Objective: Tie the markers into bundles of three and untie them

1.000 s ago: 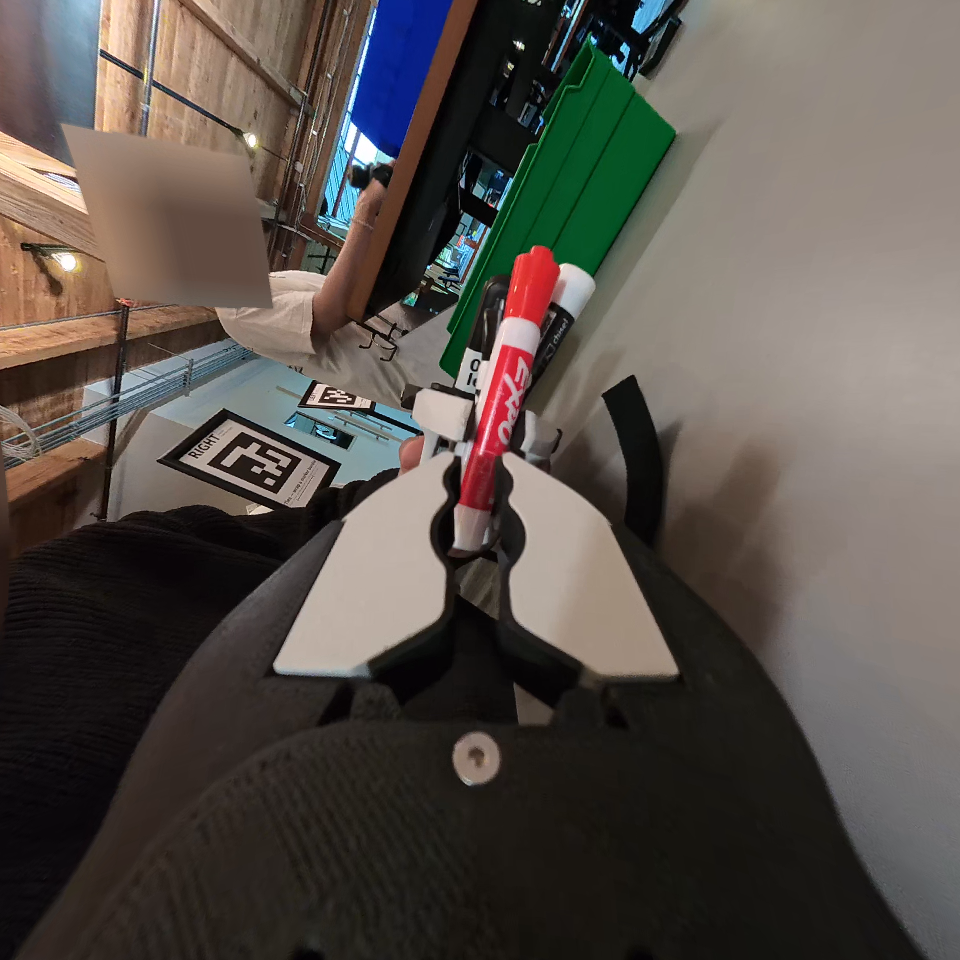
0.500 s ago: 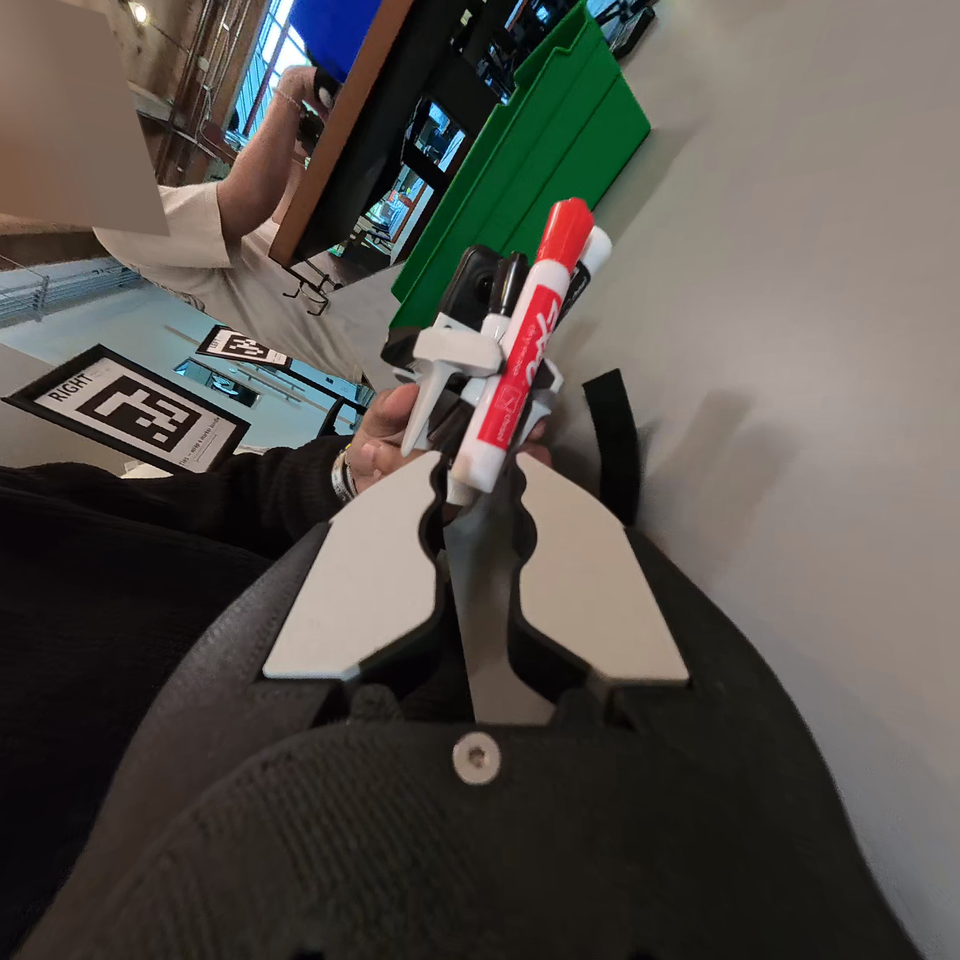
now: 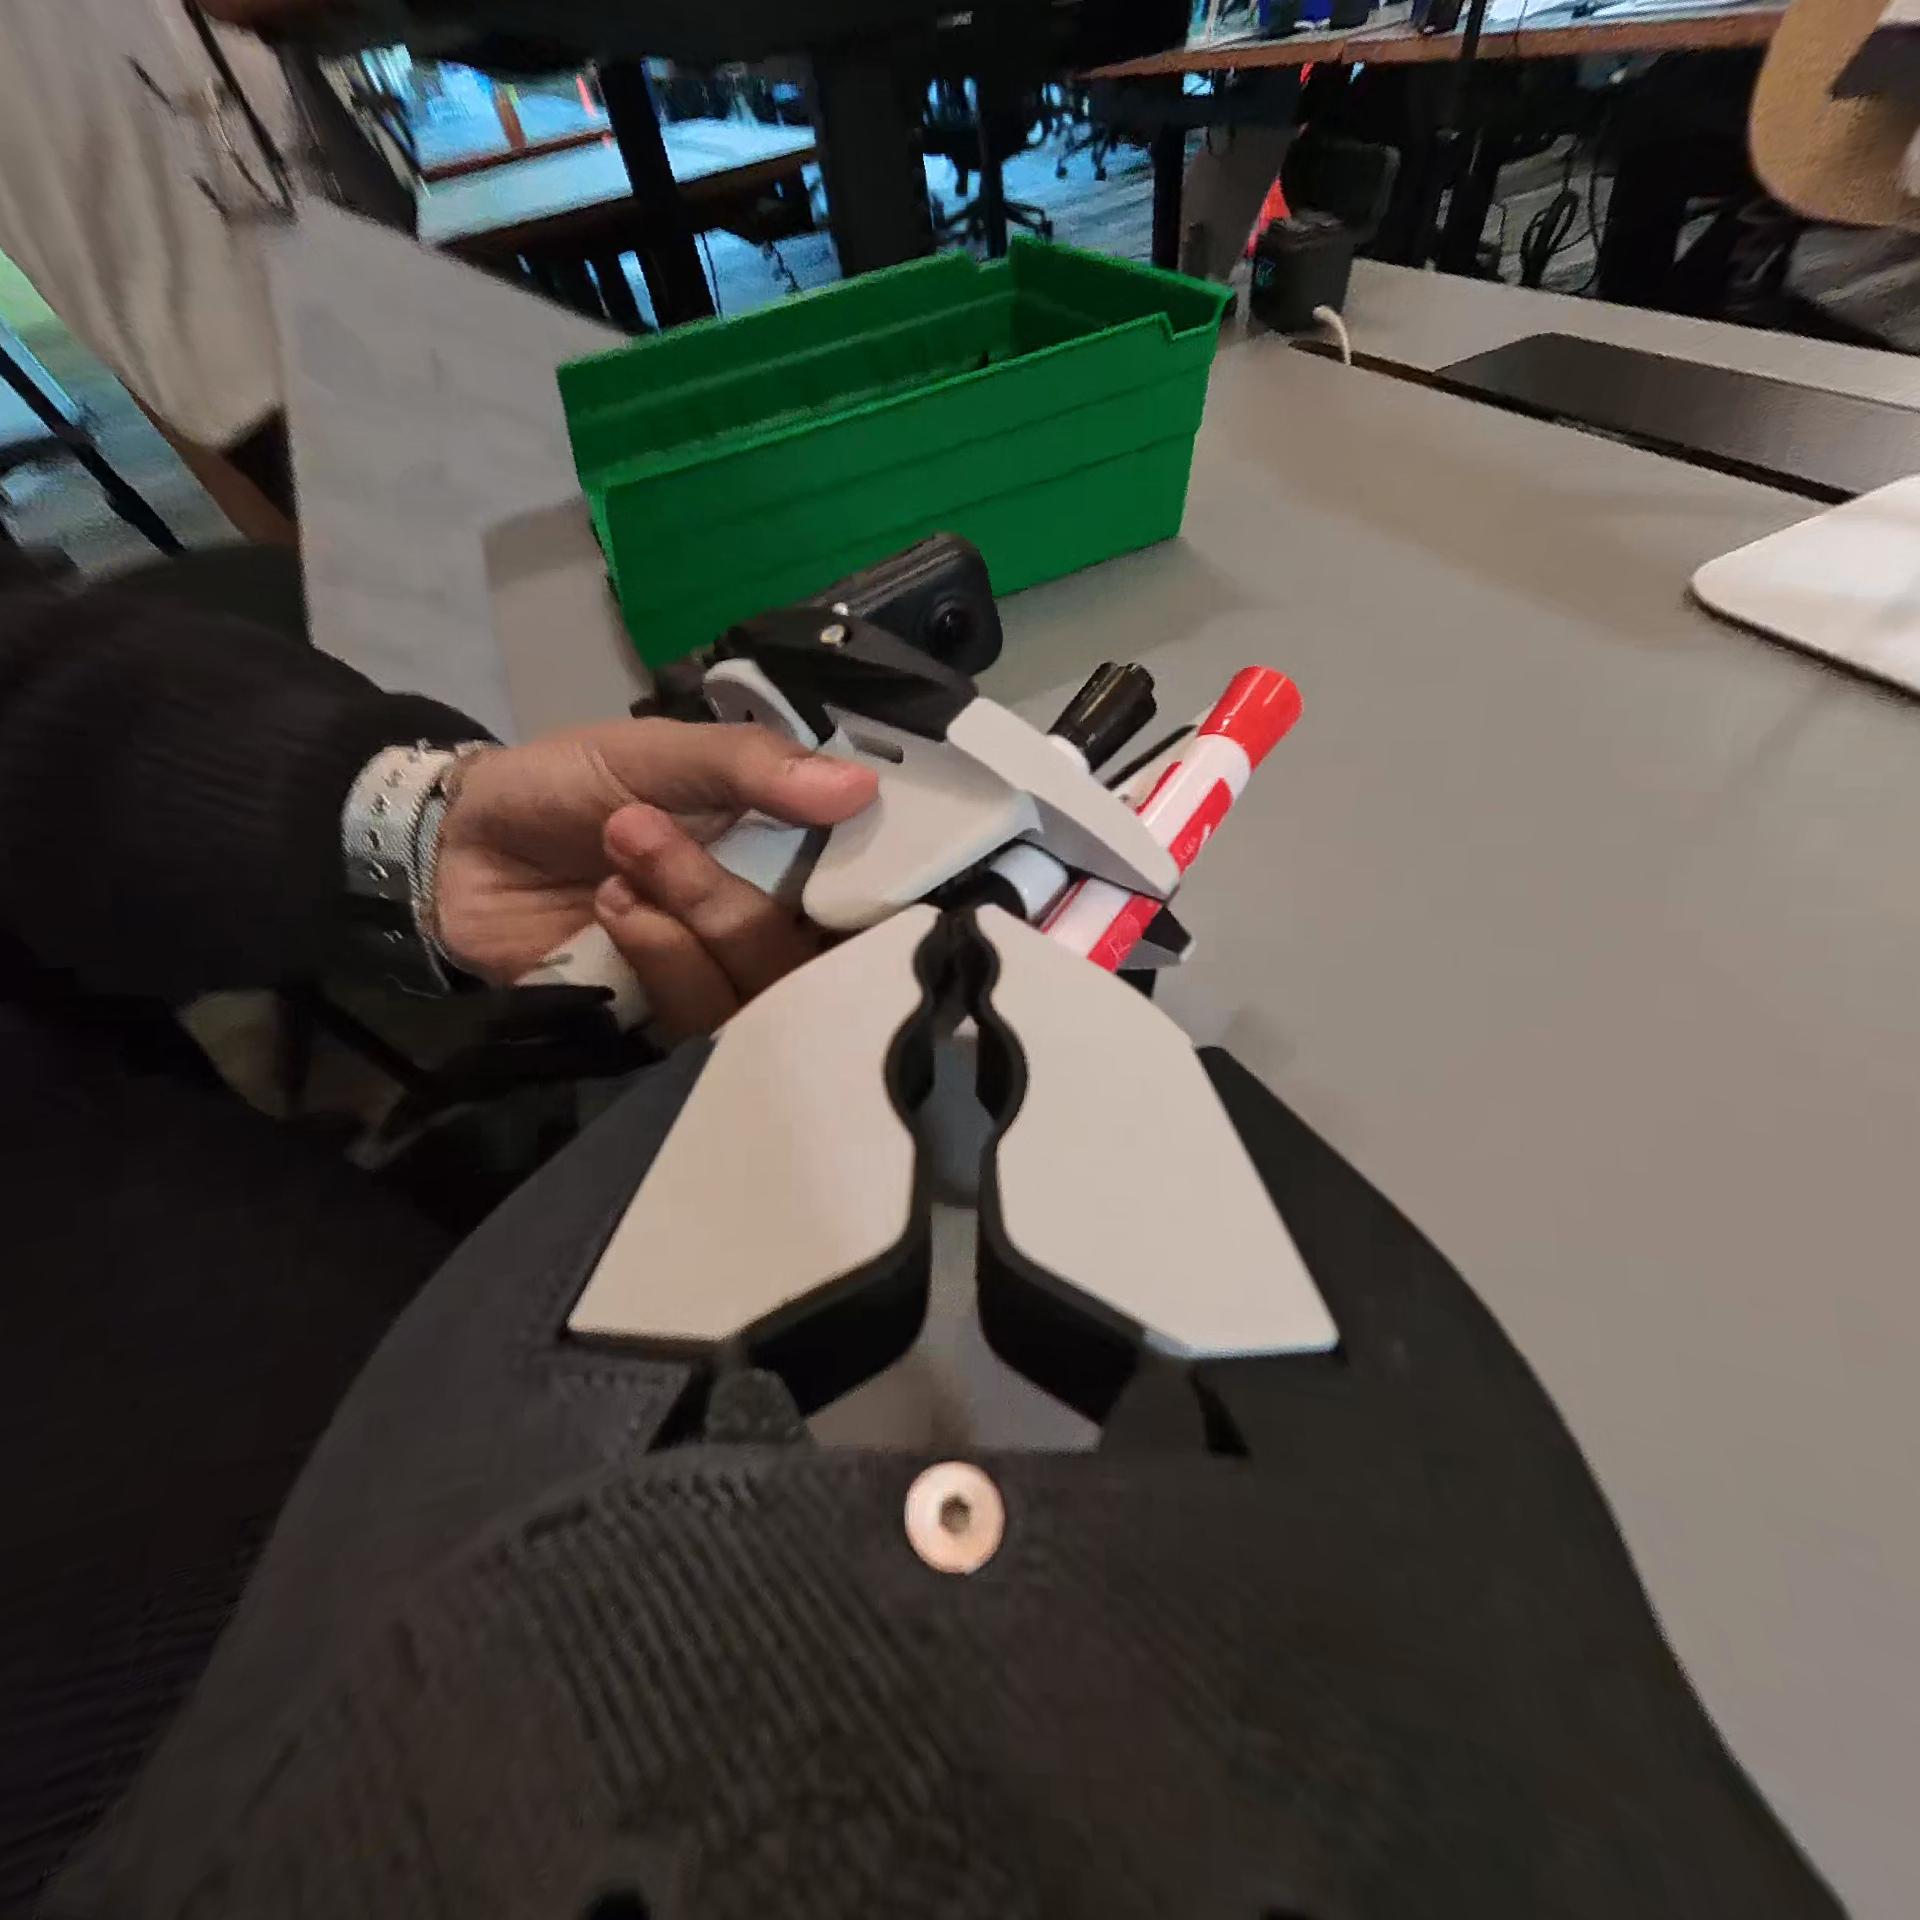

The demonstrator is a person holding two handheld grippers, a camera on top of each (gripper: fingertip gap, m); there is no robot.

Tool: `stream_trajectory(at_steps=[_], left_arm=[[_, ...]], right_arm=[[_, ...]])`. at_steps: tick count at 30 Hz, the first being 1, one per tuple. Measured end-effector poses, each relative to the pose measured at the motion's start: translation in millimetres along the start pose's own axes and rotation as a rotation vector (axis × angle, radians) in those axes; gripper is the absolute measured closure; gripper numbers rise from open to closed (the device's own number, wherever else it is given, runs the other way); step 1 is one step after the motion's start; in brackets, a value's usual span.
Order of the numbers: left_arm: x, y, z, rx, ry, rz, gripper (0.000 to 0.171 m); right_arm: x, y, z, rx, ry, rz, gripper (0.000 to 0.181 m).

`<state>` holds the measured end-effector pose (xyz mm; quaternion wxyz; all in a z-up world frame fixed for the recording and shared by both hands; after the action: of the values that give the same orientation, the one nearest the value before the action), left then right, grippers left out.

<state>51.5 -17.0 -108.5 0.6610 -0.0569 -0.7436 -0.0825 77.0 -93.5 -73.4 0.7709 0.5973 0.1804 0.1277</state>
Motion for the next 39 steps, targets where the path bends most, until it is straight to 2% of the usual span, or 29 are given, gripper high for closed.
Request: stream_trajectory(at_steps=[9, 16, 24, 27, 29, 32, 35, 39], left_arm=[[-0.1, 1.9, 1.4, 0.012, 0.005, -0.004, 0.151], [-0.7, 2.6, 1.7, 0.013, 0.01, -0.006, 0.151], [0.3, 7.6, 3.8, 0.042, 0.012, -0.017, 0.151], [1.5, 10.3, 5.1, 0.06, 0.008, -0.021, 0.151], [2.7, 12.3, 6.1, 0.075, 0.0, -0.024, 0.151], [6.0, 14.7, 7.2, 0.094, -0.025, -0.025, 0.15], [9.9, 14.6, 7.1, 0.103, -0.048, -0.034, 0.15], [12.6, 12.9, 6.2, 0.104, -0.065, -0.046, 0.15]], right_arm=[[-5.9, -8.9, -5.6, -0.083, -0.062, 0.201, 0.181], [-5.1, -11.3, -5.8, -0.104, -0.071, 0.212, 0.181], [-10.3, -3.2, -1.4, -0.047, -0.038, 0.2, 0.171], [-12.0, -2.8, 0.4, -0.049, -0.029, 0.14, 0.173], [-12.4, -9.5, -1.4, -0.097, -0.02, 0.026, 0.173], [-14.3, -28.1, -10.1, -0.203, 0.0, -0.167, 0.161], [-17.9, -43.4, -18.7, -0.29, -0.009, -0.195, 0.15], [-28.6, -38.6, -23.4, -0.244, 0.03, -0.229, 0.144]])
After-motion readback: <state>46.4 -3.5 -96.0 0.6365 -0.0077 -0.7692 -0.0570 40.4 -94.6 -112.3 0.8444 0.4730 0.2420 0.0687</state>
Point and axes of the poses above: each gripper's, where its closed fingertips meet, z back along the fingers, y out of its top, x = y × z across the jaws, the point moved 5 cm from there along z, back along the fingers, and after that the axes turned 5 degrees about x, right-handed, at the moved point
